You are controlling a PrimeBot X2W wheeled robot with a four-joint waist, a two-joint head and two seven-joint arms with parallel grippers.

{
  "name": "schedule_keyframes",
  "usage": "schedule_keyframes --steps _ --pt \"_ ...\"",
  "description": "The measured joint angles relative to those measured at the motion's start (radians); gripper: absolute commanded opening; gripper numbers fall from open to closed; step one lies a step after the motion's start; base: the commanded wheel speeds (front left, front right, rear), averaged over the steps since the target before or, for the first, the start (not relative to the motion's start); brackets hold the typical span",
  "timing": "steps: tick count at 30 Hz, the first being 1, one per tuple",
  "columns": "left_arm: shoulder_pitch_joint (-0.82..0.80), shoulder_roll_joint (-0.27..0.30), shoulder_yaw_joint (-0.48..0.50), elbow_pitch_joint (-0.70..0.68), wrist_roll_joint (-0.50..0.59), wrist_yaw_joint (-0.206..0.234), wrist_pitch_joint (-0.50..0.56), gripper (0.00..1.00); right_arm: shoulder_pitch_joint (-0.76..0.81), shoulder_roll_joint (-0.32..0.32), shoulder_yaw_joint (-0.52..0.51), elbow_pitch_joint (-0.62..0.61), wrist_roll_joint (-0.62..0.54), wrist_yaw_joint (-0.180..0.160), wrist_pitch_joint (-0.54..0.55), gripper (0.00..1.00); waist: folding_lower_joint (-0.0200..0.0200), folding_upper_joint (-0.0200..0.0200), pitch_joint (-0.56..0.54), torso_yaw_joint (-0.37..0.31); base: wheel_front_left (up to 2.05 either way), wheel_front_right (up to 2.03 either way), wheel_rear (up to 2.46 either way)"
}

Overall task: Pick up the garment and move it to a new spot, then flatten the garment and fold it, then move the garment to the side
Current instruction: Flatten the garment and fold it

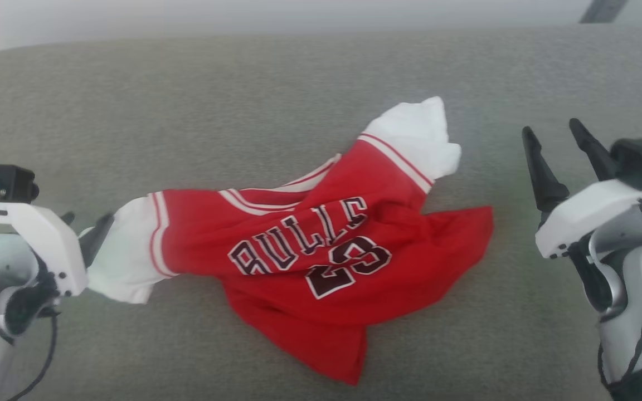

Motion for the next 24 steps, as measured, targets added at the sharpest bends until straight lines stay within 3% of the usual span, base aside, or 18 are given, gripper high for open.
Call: schedule_keyframes --steps 10,17,24 --pt "0.116 -0.060 0.059 -0.212 0.062 0.077 -0.328 1.00 -0.150 -0.107 0.150 0.210 0.095 0.000 0.166 1.00 0.0000 0.0000 -0.006 0.123 0.00 0.00 0.00" --pt "0.235 -0.119 0.102 -0.287 0.096 0.128 -0.576 1.00 -0.266 -0.171 0.213 0.389 0.175 0.001 0.267 1.00 0.0000 0.0000 0.001 0.209 0.00 0.00 0.00" --pt "0.306 -0.210 0.161 -0.324 0.144 0.141 -0.655 1.00 -0.370 -0.218 0.253 0.564 0.198 0.001 0.374 1.00 0.0000 0.0000 0.018 0.280 0.00 0.00 0.00"
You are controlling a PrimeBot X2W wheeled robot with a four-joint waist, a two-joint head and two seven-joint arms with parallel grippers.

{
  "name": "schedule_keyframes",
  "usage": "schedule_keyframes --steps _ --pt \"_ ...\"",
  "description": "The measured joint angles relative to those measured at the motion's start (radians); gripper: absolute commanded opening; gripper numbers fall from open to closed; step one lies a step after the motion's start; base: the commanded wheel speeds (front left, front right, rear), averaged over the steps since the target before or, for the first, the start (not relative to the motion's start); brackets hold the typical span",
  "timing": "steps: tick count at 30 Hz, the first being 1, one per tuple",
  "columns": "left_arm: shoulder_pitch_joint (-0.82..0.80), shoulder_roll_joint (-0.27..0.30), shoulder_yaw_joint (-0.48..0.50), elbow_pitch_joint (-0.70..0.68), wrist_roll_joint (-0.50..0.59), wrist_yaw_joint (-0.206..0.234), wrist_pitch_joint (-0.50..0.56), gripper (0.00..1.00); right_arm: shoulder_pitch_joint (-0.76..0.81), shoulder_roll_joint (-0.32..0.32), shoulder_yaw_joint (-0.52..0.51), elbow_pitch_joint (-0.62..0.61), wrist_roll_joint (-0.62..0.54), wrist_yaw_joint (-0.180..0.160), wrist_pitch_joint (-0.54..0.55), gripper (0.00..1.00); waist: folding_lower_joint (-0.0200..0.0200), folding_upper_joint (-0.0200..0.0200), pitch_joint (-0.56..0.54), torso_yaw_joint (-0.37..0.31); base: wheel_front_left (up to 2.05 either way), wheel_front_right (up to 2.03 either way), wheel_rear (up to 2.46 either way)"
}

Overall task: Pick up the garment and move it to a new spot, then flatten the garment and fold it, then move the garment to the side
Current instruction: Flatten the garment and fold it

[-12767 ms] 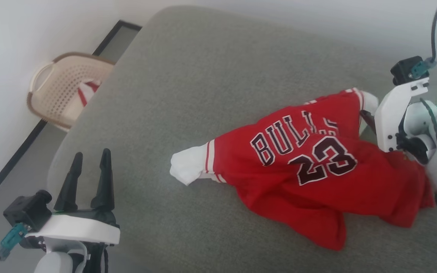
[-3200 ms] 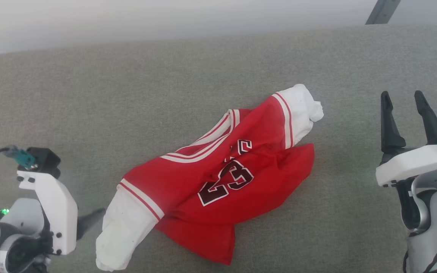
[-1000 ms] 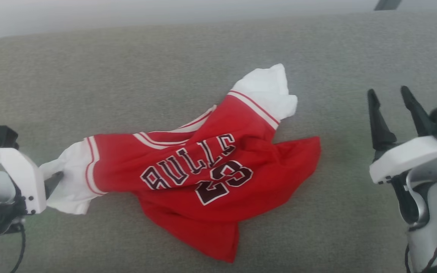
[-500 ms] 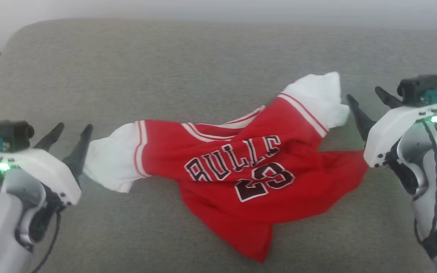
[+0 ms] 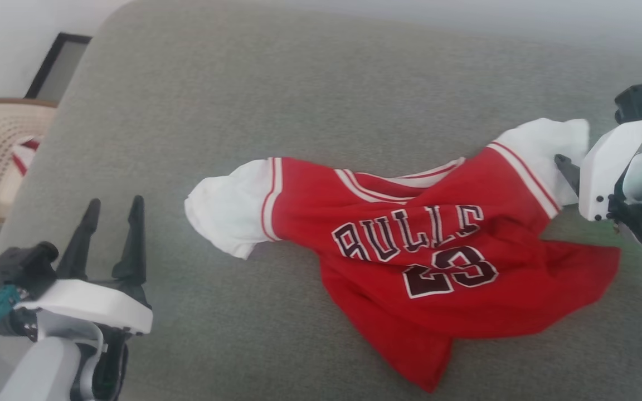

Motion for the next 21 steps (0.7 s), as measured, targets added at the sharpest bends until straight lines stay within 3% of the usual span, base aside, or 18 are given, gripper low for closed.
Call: schedule_keyframes --steps 5,7,13,21 --pt "0.039 -0.106 0.104 -0.042 0.074 -0.037 -0.003 1.00 -0.076 0.003 0.016 0.135 0.046 0.000 0.090 1.00 0.0000 0.0000 0.017 0.039 0.00 0.00 0.00" --pt "0.050 -0.141 0.140 -0.048 0.106 -0.057 -0.003 1.00 -0.095 -0.004 0.040 0.162 0.037 0.000 0.101 0.00 0.0000 0.0000 0.022 0.047 0.00 0.00 0.00" --pt "0.068 -0.221 0.246 -0.044 0.177 -0.126 -0.003 1.00 -0.117 -0.021 0.093 0.189 0.052 0.001 0.070 0.00 0.0000 0.0000 0.022 0.052 0.00 0.00 0.00" --pt "0.093 -0.262 0.359 -0.046 0.233 -0.179 -0.003 1.00 -0.091 -0.084 0.127 0.155 0.105 0.000 0.008 0.00 0.0000 0.0000 0.004 0.007 0.00 0.00 0.00"
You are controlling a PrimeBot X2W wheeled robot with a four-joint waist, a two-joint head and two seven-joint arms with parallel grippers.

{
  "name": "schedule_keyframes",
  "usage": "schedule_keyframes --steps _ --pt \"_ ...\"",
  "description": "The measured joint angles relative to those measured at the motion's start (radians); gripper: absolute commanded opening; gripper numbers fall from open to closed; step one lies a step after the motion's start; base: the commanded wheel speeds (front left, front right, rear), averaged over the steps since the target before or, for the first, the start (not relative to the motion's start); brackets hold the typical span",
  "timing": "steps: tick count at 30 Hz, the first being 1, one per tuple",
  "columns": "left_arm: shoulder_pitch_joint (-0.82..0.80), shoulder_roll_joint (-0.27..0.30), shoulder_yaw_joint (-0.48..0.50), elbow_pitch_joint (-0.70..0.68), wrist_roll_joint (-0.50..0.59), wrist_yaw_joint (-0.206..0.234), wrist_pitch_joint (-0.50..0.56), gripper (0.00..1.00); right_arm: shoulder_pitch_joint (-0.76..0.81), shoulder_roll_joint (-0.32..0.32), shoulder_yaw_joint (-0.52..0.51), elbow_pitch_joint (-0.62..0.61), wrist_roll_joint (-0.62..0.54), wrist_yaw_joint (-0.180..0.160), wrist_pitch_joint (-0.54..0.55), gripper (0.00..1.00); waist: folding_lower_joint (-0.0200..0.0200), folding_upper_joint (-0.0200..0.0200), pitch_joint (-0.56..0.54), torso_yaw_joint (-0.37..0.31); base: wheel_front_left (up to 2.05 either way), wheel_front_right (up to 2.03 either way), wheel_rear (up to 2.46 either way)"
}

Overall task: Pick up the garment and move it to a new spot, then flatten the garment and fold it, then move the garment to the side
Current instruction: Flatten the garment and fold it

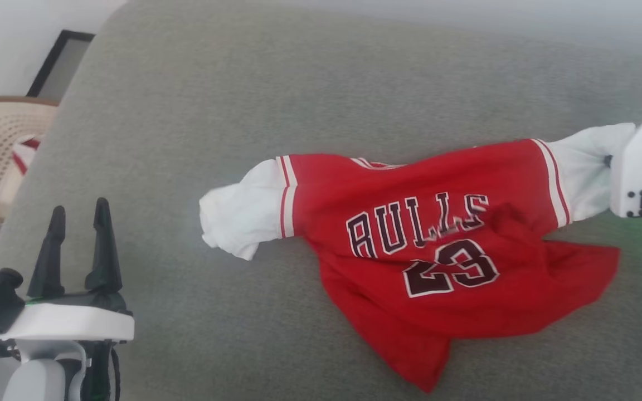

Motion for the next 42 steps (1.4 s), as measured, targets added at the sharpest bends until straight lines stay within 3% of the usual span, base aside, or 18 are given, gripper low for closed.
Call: schedule_keyframes --steps 11,18,19,21,31,37,42 --pt "0.032 -0.009 0.051 -0.007 0.035 -0.024 0.000 1.00 0.153 -0.083 -0.038 -0.100 0.081 0.000 0.000 0.00 0.0000 0.0000 -0.029 -0.074 0.00 0.00 0.00" --pt "0.032 -0.004 0.053 -0.002 0.040 -0.028 0.000 1.00 0.238 -0.069 -0.112 -0.125 0.099 0.000 -0.029 0.00 0.0000 0.0000 -0.036 -0.111 0.00 0.00 0.00" --pt "0.032 -0.002 0.053 0.001 0.040 -0.028 0.000 1.00 0.238 -0.058 -0.119 -0.117 0.094 0.000 -0.035 0.37 0.0000 0.0000 -0.036 -0.115 0.00 0.00 0.00" --pt "0.029 0.002 0.049 0.008 0.040 -0.028 0.000 1.00 0.238 -0.034 -0.138 -0.085 0.088 0.000 -0.050 1.00 0.0000 0.0000 -0.037 -0.120 0.00 0.00 0.00" --pt "0.036 0.057 0.011 0.029 0.016 -0.029 0.000 1.00 0.221 0.021 -0.137 -0.030 0.058 0.000 -0.087 1.00 -0.0001 0.0000 -0.078 -0.151 0.00 0.00 0.00" --pt "0.047 0.130 -0.032 0.025 -0.017 -0.029 0.038 1.00 0.243 0.004 -0.135 -0.122 0.038 0.000 -0.167 1.00 -0.0001 0.0000 -0.107 -0.191 0.00 0.00 0.00" --pt "0.038 0.210 -0.093 -0.002 -0.083 -0.029 0.150 1.00 0.287 0.009 -0.176 -0.220 -0.009 -0.001 -0.272 1.00 0.0000 0.0001 -0.120 -0.230 0.00 0.00 0.00"
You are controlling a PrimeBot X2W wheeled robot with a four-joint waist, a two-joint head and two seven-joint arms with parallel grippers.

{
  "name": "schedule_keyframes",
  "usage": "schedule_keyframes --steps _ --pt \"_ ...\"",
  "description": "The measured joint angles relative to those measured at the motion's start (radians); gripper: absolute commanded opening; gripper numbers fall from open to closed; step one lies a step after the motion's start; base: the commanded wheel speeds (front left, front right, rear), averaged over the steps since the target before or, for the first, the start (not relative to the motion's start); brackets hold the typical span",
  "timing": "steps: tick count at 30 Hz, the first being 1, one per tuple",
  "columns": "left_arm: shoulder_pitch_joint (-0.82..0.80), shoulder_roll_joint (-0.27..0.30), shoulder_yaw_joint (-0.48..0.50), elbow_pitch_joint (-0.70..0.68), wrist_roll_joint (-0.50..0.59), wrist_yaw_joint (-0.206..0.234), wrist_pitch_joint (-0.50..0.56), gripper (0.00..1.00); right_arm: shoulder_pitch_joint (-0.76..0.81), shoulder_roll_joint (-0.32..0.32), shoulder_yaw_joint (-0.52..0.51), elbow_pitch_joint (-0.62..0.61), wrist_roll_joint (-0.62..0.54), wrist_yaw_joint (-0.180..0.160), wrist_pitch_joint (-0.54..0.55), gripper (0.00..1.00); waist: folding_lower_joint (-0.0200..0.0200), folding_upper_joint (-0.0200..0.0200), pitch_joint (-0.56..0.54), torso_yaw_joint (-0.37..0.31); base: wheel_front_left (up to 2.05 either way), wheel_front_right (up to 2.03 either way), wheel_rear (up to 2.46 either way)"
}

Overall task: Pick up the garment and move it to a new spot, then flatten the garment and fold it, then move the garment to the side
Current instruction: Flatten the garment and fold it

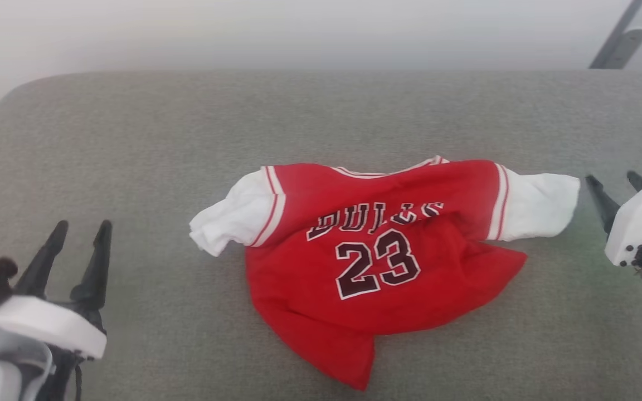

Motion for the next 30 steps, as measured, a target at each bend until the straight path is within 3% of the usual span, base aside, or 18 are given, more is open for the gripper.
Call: schedule_keyframes --steps 7,14,22,30 --pt "-0.099 0.115 -0.104 -0.021 -0.107 0.000 0.185 1.00 0.053 0.063 -0.131 -0.143 -0.147 0.000 -0.152 1.00 0.0000 0.0000 0.017 -0.049 0.00 0.00 0.00" --pt "-0.234 0.186 -0.206 0.036 -0.227 0.000 0.407 1.00 0.093 0.177 -0.277 -0.330 -0.322 0.001 -0.264 1.00 0.0000 0.0000 0.063 -0.088 0.00 0.00 0.00" --pt "-0.335 0.197 -0.308 0.126 -0.246 0.000 0.579 1.00 0.141 0.285 -0.328 -0.502 -0.414 0.001 -0.252 1.00 0.0000 -0.0001 0.135 -0.117 0.00 0.00 0.00" --pt "-0.435 0.171 -0.378 0.247 -0.212 0.019 0.683 1.00 0.167 0.306 -0.324 -0.574 -0.424 0.001 -0.198 1.00 0.0000 0.0000 0.194 -0.122 0.00 0.00 0.00"
